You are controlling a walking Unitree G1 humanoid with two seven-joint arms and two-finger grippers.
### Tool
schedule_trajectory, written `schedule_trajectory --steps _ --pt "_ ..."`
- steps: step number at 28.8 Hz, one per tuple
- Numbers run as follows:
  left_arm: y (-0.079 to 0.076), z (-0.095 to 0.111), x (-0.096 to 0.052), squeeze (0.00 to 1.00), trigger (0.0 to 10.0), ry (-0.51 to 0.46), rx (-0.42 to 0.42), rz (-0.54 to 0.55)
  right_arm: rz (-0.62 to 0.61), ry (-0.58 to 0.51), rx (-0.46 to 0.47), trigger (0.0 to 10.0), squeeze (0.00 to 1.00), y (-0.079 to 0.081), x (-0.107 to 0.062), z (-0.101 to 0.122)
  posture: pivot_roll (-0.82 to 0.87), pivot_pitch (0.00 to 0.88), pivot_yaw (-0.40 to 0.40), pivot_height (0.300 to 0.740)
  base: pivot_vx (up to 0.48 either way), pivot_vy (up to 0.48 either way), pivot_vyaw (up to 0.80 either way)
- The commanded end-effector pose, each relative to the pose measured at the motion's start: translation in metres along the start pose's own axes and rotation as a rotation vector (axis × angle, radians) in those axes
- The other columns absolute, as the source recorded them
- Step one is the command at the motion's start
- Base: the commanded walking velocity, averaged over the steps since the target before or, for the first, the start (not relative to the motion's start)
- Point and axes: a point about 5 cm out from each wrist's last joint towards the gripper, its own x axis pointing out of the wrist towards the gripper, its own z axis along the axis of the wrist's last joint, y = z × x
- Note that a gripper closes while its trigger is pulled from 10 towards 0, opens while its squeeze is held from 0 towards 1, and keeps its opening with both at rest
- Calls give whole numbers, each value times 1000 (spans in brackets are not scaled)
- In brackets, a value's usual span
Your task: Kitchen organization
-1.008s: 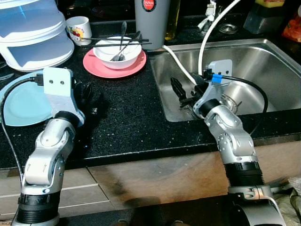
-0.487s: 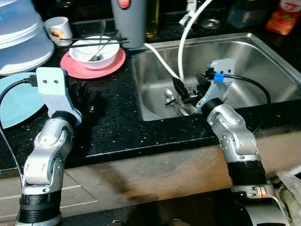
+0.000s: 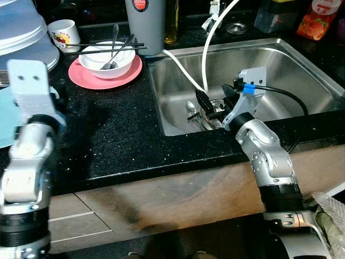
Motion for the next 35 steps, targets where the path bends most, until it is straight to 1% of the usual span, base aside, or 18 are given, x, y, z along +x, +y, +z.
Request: schedule_trajectory --steps 1,6,8,10,12,13,14,15,16,17,18,19,20,22,24,25,27,35 --pt "28 -19 1 1000 10000 119 40 132 21 18 -9 10000 0 2 2 -2 33 124 1 740 0 0 0" --pt "48 -27 1 1000 10000 180 29 241 32 19 -14 10000 0 3 3 -1 35 123 -4 740 0 0 0" --pt "58 -30 1 1000 10000 193 -4 297 40 17 -18 10000 0 4 4 0 35 121 -6 740 0 0 0" --pt "63 -30 3 1000 10000 185 -56 315 46 14 -21 10000 0 4 6 1 35 121 -7 740 0 0 0" --pt "67 -30 6 1000 10000 172 -136 325 52 11 -24 10000 0 4 7 2 37 123 -9 740 0 0 0" --pt "71 -31 8 1000 10000 175 -206 331 57 8 -28 10000 0 5 8 3 35 125 -8 740 0 0 0" --pt "73 -33 8 1000 10000 189 -225 344 59 7 -30 10000 0 5 9 4 35 125 -8 740 0 0 0" --pt "79 -36 8 910 10000 215 -246 381 62 4 -36 10000 0 4 9 5 33 128 -7 740 0 0 0" --pt "79 -36 8 910 10000 215 -246 381 62 4 -36 10000 0 4 9 5 33 128 -7 740 0 0 0" --pt "85 -38 7 337 10000 229 -257 413 64 0 -40 10000 0 4 10 6 32 128 -7 740 0 0 0" --pt "88 -39 6 0 10000 231 -289 427 66 -1 -42 10000 0 3 10 7 32 128 -7 740 0 0 0" --pt "90 -39 6 0 10000 231 -311 435 66 -3 -44 10000 0 3 10 7 32 128 -7 740 0 0 0" --pt "96 -41 6 0 10000 229 -391 471 70 -4 -47 10000 0 3 11 8 33 132 -8 740 0 0 0" --pt "101 -42 6 0 10000 234 -456 509 74 -4 -50 10000 0 4 11 8 34 134 -8 740 0 0 0" --pt "108 -43 4 0 10000 237 -467 556 80 -3 -51 10000 0 4 12 8 35 135 -8 740 0 0 0" --pt "120 -41 1 0 10000 220 -452 626 85 -3 -52 10000 0 4 13 8 36 135 -9 740 0 0 0" --pt "127 -40 -1 0 10000 208 -463 671 88 -3 -52 10000 0 4 13 8 36 135 -9 740 0 0 0" --pt "124 -46 0 0 10000 246 -546 665 98 -2 -52 10000 0 5 14 7 36 135 -9 740 0 0 0"
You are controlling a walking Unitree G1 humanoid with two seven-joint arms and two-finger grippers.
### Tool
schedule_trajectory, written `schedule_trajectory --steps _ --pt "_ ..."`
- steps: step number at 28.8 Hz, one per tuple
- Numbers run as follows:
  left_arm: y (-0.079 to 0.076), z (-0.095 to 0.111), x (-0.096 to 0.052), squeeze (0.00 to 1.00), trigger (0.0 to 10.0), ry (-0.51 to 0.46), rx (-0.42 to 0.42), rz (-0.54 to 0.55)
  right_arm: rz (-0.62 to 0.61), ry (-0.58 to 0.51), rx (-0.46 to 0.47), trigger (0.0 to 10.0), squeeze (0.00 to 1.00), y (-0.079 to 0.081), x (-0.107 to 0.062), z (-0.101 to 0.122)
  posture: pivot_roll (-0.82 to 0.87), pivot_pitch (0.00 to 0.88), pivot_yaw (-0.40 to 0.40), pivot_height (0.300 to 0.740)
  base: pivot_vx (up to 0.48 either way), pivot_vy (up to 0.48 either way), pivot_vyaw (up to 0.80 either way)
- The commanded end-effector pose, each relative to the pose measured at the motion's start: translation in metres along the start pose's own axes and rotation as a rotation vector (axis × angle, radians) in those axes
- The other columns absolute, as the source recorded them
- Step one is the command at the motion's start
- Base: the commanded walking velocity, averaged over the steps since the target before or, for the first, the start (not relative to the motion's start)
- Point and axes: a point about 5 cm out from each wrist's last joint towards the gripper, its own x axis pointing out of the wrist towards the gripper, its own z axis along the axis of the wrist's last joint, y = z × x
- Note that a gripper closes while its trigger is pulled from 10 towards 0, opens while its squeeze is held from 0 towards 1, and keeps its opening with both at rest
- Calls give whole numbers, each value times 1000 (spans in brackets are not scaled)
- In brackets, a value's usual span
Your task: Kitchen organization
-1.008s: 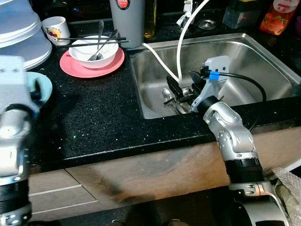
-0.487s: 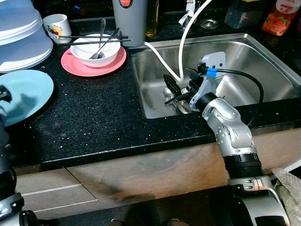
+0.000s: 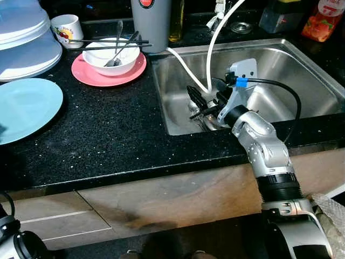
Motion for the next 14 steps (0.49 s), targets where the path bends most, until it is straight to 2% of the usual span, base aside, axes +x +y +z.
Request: schedule_trajectory --steps 1,3,4,5,14 --pt "2 -3 2 0 10000 31 -20 14 15 -3 -16 10000 0 3 2 1 36 135 -9 740 0 0 0" --pt "-1 -13 1 0 10000 90 -42 1 16 -3 -17 10000 0 2 2 1 36 135 -9 740 0 0 0" --pt "-1 -13 1 0 10000 90 -42 1 16 -3 -17 10000 0 2 2 1 36 135 -9 740 0 0 0" --pt "-4 -21 0 0 10000 138 -60 -20 17 -2 -20 10000 0 2 2 1 34 136 -8 740 0 0 0" --pt "-11 -34 -3 0 10000 219 -137 -23 17 -3 -26 10000 0 2 1 1 33 135 -6 740 0 0 0"
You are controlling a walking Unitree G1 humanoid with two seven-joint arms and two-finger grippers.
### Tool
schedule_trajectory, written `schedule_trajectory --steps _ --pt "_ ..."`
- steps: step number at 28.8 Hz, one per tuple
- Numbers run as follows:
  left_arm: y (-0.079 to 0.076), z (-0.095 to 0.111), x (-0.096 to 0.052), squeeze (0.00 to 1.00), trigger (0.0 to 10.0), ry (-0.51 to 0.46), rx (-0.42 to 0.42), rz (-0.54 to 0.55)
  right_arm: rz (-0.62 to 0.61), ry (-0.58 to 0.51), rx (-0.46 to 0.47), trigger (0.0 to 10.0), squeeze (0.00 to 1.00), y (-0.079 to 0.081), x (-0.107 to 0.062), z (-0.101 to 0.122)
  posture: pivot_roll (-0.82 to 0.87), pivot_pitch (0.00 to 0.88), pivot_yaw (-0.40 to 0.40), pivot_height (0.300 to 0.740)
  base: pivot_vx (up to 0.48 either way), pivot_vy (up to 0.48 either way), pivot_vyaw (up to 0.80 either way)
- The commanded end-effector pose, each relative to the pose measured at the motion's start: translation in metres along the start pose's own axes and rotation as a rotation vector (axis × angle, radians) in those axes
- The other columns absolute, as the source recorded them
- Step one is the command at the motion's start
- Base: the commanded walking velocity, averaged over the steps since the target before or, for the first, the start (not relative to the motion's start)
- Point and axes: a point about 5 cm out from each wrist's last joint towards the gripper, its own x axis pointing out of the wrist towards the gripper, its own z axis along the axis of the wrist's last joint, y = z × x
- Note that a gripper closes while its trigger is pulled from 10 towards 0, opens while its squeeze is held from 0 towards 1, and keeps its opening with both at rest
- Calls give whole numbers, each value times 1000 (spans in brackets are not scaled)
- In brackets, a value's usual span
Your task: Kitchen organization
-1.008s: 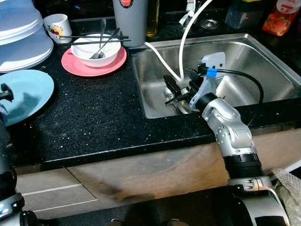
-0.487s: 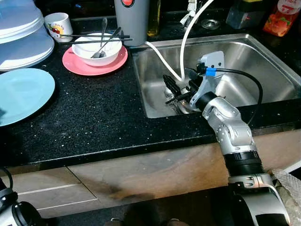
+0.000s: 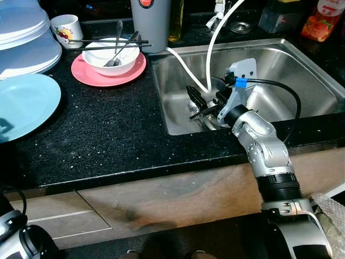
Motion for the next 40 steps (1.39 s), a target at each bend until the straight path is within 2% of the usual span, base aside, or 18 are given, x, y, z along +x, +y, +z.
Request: schedule_trajectory --steps 1,8,10,12,13,14,15,34,36,39,40 --pt "6 -18 1 0 10000 83 -13 31 10 -4 -16 10000 0 2 2 1 33 135 -6 740 0 0 0" --pt "5 -19 0 0 10000 92 -23 25 11 -5 -18 10000 0 2 2 1 33 137 -7 740 0 0 0" --pt "3 -19 -1 0 4902 90 -35 20 10 -6 -19 10000 0 2 1 1 32 138 -7 740 0 0 0" --pt "3 -19 -2 0 4902 91 -37 20 10 -6 -19 10000 0 2 1 1 32 138 -7 740 0 0 0" --pt "3 -19 -2 0 1255 91 -39 20 10 -6 -19 10000 0 2 2 1 32 138 -7 740 0 0 0" --pt "3 -19 -2 0 1255 91 -39 20 10 -6 -19 10000 0 2 2 1 32 138 -7 740 0 0 0" --pt "3 -20 -3 0 0 92 -45 22 10 -6 -19 10000 0 2 1 1 32 139 -7 740 0 0 0" --pt "7 -23 -7 0 0 81 -49 52 9 -2 -17 10000 0 2 1 0 31 144 -7 740 0 0 0" --pt "6 -23 -9 0 0 64 -12 42 8 -3 -18 10000 0 2 1 0 31 144 -6 740 0 0 0" --pt "5 -25 -17 0 0 20 94 20 6 -5 -17 10000 0 2 1 0 31 144 -4 740 0 0 0" --pt "5 -25 -19 0 0 17 100 22 6 -5 -17 10000 0 2 1 0 31 144 -3 740 0 0 0"
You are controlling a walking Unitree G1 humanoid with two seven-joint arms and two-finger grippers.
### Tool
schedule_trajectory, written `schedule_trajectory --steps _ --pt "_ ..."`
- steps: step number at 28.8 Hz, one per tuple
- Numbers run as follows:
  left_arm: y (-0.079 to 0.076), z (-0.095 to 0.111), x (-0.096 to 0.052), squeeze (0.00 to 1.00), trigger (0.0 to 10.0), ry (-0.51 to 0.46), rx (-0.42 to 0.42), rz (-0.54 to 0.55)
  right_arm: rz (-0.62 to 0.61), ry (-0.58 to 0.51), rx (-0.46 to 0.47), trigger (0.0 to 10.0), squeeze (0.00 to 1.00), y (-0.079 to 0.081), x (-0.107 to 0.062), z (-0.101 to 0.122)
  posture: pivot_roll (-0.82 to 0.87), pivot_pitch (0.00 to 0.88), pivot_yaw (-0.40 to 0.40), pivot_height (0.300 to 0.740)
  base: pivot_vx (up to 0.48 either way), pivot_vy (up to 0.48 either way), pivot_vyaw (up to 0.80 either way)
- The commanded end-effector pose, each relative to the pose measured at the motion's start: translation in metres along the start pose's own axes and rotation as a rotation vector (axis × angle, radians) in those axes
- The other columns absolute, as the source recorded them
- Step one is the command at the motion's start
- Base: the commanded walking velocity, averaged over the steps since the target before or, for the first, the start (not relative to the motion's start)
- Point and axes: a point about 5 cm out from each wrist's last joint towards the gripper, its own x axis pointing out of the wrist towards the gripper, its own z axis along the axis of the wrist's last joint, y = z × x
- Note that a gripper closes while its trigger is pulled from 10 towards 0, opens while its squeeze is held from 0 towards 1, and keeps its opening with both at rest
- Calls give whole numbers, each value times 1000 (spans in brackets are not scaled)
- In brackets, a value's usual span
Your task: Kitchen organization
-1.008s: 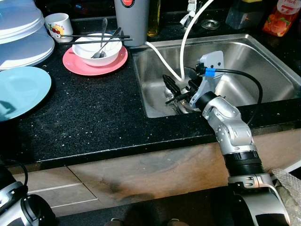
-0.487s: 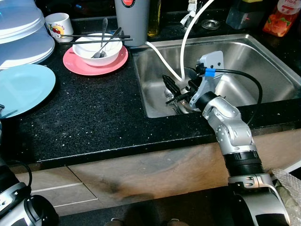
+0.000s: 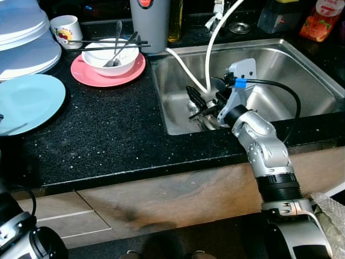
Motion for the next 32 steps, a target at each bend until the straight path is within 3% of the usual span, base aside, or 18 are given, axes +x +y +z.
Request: schedule_trajectory --steps 1,5,15,18,19,20,22,26,29,32 --pt "10 -19 -3 0 0 63 74 71 3 -6 -11 10000 0 2 1 0 33 143 -2 740 0 0 0" --pt "12 -21 -8 0 0 56 81 97 2 -8 -10 10000 0 2 1 0 31 143 -2 740 0 0 0" --pt "24 -27 -40 0 0 32 108 129 3 -12 -8 10000 0 3 1 1 38 141 0 740 0 0 0" --pt "23 -15 -45 0 0 -84 -18 97 3 -14 -6 10000 0 3 1 1 42 142 -4 740 0 0 0" --pt "23 -15 -45 0 0 -84 -18 97 3 -14 -6 10000 0 3 1 1 42 142 -4 740 0 0 0" --pt "20 -5 -47 0 0 -154 -67 74 4 -15 -5 10000 0 3 2 1 43 143 -7 740 0 0 0" --pt "18 -1 -47 0 0 -179 -84 63 4 -16 -4 10000 0 4 2 1 43 143 -7 740 0 0 0" --pt "9 25 -51 0 0 -333 -146 1 -1 -23 -3 10000 0 3 3 2 42 145 -8 740 0 0 0" --pt "6 30 -52 0 0 -362 -154 -22 -4 -25 -2 10000 0 3 3 2 42 144 -8 740 0 0 0" --pt "-9 39 -58 0 0 -411 -171 -134 -6 -25 -2 10000 0 2 3 2 42 144 -7 740 0 0 0"
